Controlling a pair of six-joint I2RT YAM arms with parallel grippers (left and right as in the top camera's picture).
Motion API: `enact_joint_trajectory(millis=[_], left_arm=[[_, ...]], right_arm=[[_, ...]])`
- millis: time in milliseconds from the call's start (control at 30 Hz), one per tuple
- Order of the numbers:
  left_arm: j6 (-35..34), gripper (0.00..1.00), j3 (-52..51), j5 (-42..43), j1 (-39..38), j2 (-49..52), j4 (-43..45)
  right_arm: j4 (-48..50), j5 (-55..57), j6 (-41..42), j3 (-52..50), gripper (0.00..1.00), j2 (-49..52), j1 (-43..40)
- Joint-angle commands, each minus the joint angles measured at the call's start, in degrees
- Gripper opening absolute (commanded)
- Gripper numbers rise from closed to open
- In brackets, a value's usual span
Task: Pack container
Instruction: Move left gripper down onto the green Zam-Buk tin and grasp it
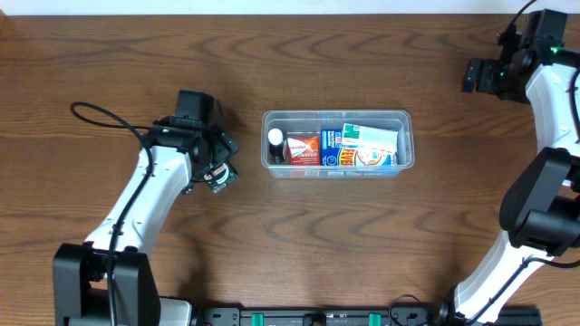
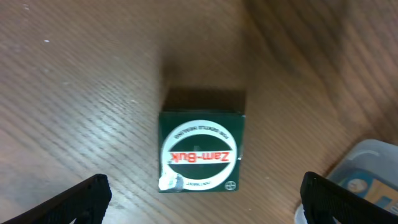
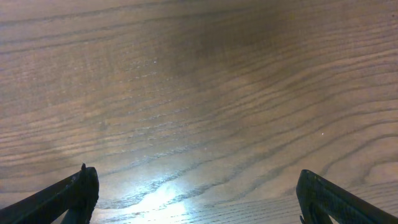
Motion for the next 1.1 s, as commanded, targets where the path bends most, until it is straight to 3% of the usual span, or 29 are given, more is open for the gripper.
enact_joint_trajectory(millis=[0,700,767,900,1067], left_arm=[[-1.70,0.98,-0.24,-0.28,-1.01,1.11,0.79],[-1.68,0.99,-0.24,-0.33,-1.25,15.32,2.03],[-1.62,0.92,-0.24,-0.33,-1.25,15.32,2.01],[-0.81,0.66,-0.22,-0.31,-1.25,15.30,2.01],[2.73,0.64,-0.22,-0.28,-1.25,15.30,1.97]], right_arm=[[-0.02,0.20,0.35,0.35,0.99,-0.04,-0.28],[-0.02,0.20,0.35,0.35,0.99,-0.04,-0.22],[-0.02,0.20,0.35,0.35,0.99,-0.04,-0.22],[-0.02,0.20,0.35,0.35,0.99,-0.04,-0.24],[-0.02,0.17,0.37,0.35,0.99,-0.04,-0.22]])
